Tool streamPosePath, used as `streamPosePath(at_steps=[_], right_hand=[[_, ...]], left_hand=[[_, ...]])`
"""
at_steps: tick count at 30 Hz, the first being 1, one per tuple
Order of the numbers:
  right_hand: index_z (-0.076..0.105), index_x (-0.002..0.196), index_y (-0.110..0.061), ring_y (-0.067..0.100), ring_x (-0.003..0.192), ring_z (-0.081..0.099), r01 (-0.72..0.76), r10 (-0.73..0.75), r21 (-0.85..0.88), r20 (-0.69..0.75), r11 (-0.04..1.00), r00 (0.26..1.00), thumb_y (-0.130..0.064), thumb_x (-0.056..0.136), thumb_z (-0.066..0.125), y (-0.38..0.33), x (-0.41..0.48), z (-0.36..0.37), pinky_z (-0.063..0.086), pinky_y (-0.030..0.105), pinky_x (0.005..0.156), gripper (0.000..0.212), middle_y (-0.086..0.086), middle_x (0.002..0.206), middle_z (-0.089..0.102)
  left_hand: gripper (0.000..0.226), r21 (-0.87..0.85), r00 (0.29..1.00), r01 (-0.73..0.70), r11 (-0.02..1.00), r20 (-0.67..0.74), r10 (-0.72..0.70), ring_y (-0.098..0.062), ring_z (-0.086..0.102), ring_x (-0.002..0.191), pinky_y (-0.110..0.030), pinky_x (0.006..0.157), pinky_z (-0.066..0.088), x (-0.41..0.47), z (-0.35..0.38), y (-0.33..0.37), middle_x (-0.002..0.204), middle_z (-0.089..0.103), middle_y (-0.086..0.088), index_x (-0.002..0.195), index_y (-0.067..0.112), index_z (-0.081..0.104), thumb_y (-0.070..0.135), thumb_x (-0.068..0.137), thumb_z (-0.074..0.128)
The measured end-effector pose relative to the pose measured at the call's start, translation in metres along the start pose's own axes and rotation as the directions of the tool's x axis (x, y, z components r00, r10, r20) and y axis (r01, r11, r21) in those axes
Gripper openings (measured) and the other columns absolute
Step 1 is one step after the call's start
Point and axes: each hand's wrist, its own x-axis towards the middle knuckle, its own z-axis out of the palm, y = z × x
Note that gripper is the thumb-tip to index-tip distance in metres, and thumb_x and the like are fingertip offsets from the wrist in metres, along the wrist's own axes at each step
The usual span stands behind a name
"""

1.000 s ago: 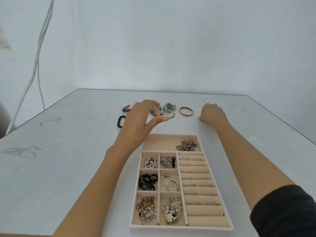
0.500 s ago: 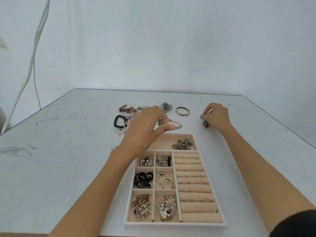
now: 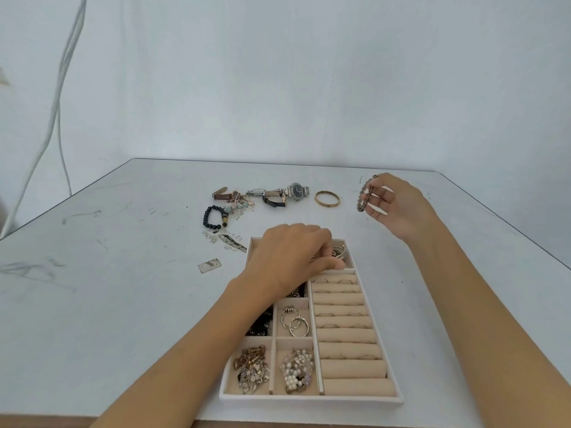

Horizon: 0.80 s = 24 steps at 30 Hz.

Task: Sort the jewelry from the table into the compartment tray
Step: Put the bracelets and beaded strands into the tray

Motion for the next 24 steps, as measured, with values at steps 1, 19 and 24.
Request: streamPosePath(at_steps=[1,19,24], right_hand=[[0.058,0.076,-0.014,0.017,0.065,0.062,-0.01,0.01,0.007,0.016,1.0,1.0,-0.01,0.081,0.062,-0.001,-0.003,0.004,0.051,0.028,0.068,0.007,0.003,0.072,0.063],[0.057,0.075,-0.014,0.017,0.073,0.061,-0.084,0.07,0.113,0.121,0.99,0.99,-0.011,0.083,0.06,-0.009,-0.032,0.011,0.052,0.031,0.077,0.009,0.002,0.075,0.062],[0.056,0.077,-0.014,0.017,0.073,0.061,-0.091,0.077,0.103,0.136,0.991,0.988,-0.011,0.084,0.06,-0.007,-0.034,0.013,0.052,0.031,0.077,0.009,0.002,0.077,0.061]], left_hand=[[0.032,-0.003,1.0,0.01,1.0,0.013,-0.01,-0.011,0.054,0.082,-0.028,0.059,0.032,0.0,0.001,0.0,0.082,0.058,0.013,0.081,0.03,0.051,0.061,0.087,0.049],[0.02,-0.265,0.995,-0.009,0.964,0.097,0.036,-0.003,0.049,0.096,-0.032,0.076,0.046,0.0,0.001,-0.006,0.103,0.062,0.018,0.108,0.04,0.065,0.03,0.092,0.059],[0.024,-0.289,0.979,-0.039,0.957,0.181,0.095,-0.011,0.046,0.102,-0.039,0.088,0.042,0.003,0.007,-0.009,0.111,0.06,0.011,0.111,0.035,0.068,0.025,0.097,0.05]])
